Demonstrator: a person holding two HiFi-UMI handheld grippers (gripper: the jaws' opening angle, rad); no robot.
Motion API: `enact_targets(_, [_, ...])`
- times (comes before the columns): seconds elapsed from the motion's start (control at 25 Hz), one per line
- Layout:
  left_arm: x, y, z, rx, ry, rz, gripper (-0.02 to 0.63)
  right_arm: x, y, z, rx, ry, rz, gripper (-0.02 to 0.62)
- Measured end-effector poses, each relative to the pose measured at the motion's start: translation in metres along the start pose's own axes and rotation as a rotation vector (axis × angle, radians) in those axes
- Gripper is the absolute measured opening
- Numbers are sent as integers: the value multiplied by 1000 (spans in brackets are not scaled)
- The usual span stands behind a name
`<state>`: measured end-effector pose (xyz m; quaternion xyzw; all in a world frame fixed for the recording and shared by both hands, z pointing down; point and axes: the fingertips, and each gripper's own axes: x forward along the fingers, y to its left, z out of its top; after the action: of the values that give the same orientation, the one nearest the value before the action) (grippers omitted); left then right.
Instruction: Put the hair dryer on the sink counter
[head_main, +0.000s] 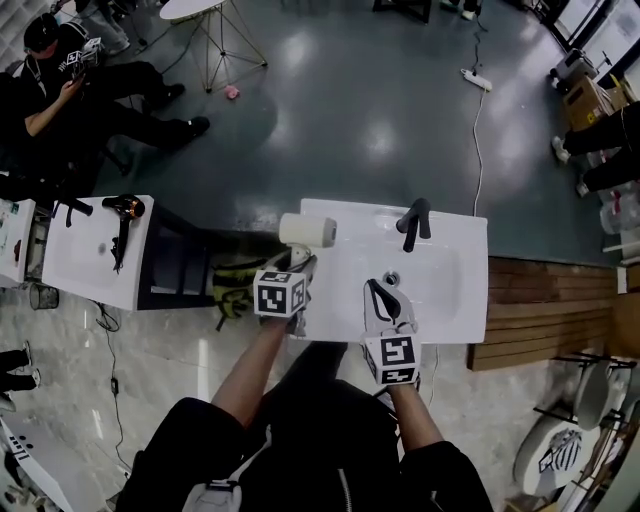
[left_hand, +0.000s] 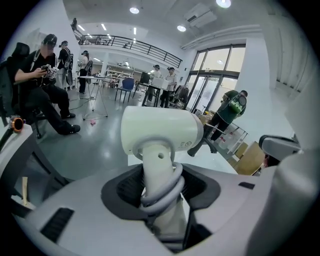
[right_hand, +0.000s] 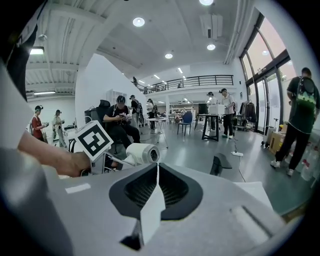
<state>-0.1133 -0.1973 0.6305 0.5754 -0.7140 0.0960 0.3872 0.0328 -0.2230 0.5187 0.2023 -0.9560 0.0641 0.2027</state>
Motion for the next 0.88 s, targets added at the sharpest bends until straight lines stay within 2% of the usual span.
enact_targets(0.32, [26,10,12,-4,15,11,195,25,-12,-3,9,27,33,6])
enact_targets(0.88, [63,18,5,-17,64,34,195,48,-28,-15,30,62,63,6])
